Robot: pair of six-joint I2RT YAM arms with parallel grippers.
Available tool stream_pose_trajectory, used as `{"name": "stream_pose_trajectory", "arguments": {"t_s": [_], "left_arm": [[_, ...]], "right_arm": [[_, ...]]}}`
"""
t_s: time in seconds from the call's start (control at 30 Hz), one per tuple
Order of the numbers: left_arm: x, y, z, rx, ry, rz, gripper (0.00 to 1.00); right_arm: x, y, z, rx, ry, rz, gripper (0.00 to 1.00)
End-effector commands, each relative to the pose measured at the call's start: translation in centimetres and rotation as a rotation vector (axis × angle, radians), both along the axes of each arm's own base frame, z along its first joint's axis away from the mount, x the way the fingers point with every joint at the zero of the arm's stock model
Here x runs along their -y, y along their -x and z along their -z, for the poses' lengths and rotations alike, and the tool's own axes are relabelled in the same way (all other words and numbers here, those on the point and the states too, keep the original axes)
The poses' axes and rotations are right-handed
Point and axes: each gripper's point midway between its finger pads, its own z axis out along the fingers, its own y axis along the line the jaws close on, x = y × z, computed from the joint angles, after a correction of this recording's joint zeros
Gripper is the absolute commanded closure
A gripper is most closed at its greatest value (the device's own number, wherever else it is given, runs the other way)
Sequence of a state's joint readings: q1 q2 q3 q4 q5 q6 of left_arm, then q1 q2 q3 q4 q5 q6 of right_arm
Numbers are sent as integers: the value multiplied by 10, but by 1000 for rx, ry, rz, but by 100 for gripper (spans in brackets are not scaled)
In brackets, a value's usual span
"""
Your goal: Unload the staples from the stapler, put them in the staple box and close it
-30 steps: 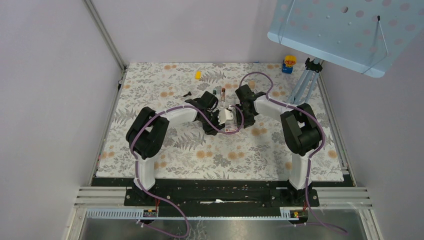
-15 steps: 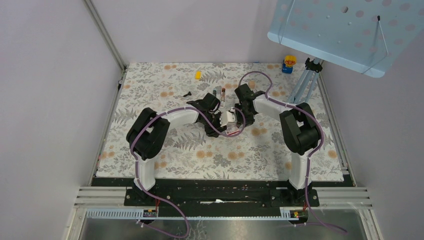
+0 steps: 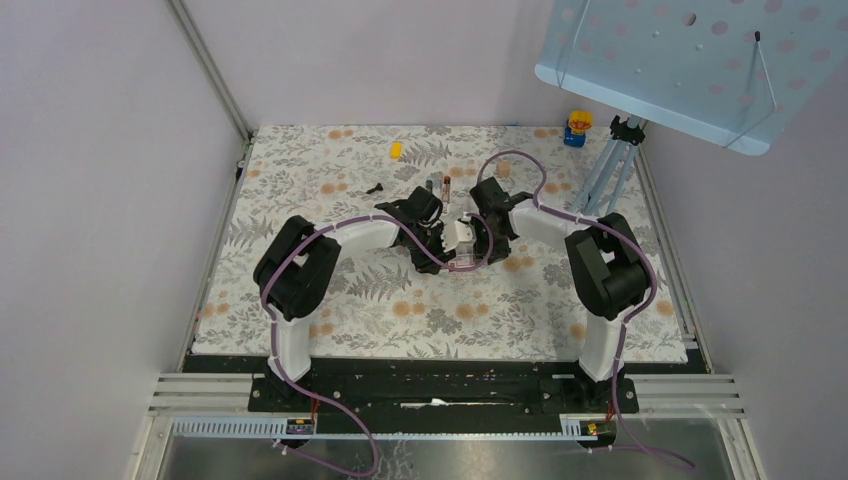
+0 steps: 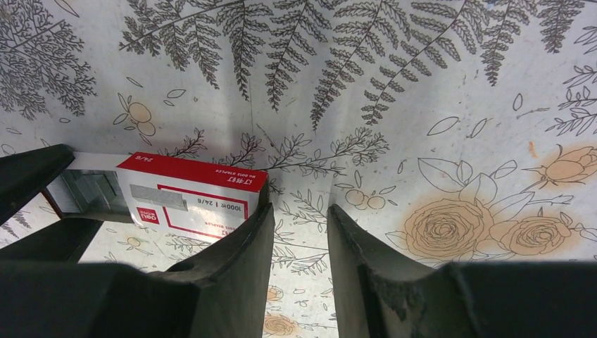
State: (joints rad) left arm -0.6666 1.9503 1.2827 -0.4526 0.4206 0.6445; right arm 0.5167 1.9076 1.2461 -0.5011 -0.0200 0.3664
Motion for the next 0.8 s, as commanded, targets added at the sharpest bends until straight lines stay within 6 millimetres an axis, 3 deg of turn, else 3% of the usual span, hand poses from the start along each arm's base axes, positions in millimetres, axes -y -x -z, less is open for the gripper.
{"name": "stream_pose_trajectory", "arguments": {"t_s": [0.0, 0.27, 0.57, 0.63, 0.77], "left_arm": [[4, 3, 10, -23, -5, -1, 72], [13, 11, 3, -22, 29, 48, 72], [20, 15, 2, -25, 39, 60, 70], [19, 14, 1, -19, 34, 54, 66], [11, 12, -5, 18, 16, 29, 47]], "right_arm": [[-3, 20, 9, -60, -4, -10, 59], [-23, 3, 4, -36, -42, -28, 59], [-41, 17, 4, -53, -91, -64, 58], [-37, 16, 4, -45, -73, -60, 58], [-9, 2, -4, 36, 49, -6, 58]]}}
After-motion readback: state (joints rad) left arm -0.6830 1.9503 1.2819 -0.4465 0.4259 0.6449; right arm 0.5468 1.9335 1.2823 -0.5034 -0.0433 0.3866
